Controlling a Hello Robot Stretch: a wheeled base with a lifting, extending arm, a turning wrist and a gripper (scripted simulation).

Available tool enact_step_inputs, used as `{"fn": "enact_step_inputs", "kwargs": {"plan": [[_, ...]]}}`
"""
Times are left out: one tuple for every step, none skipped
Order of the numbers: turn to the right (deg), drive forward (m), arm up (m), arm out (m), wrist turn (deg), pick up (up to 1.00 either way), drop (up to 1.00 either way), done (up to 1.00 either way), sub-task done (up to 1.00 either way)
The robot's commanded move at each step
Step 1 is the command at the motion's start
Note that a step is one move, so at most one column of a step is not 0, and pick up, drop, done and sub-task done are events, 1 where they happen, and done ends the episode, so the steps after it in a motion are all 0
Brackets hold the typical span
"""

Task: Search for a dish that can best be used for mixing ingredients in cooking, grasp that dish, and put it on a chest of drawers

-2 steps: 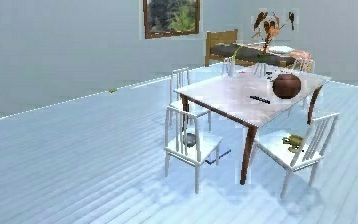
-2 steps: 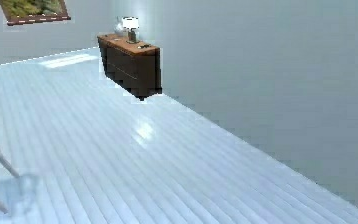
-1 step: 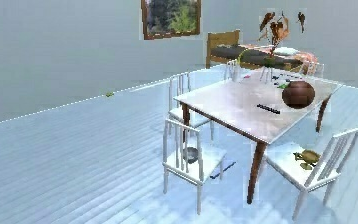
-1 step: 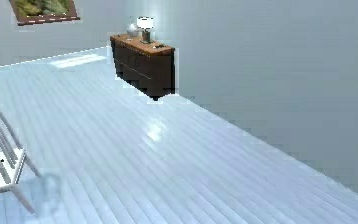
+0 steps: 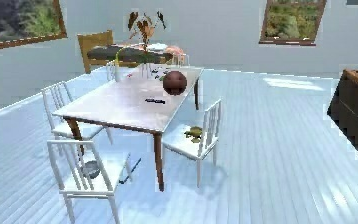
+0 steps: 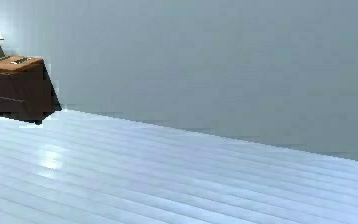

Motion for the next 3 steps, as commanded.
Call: {"fn": "enact_step_inputs", "kwargs": {"plan": [[0.0,0.55,0.00,0.00,0.0,0.00,0.00,0.00,0.00],[-45.0,0.00,0.00,0.00,0.0,0.00,0.00,0.00,0.00],[-45.0,0.00,0.00,0.00,0.0,0.00,0.00,0.00,0.00]]}}
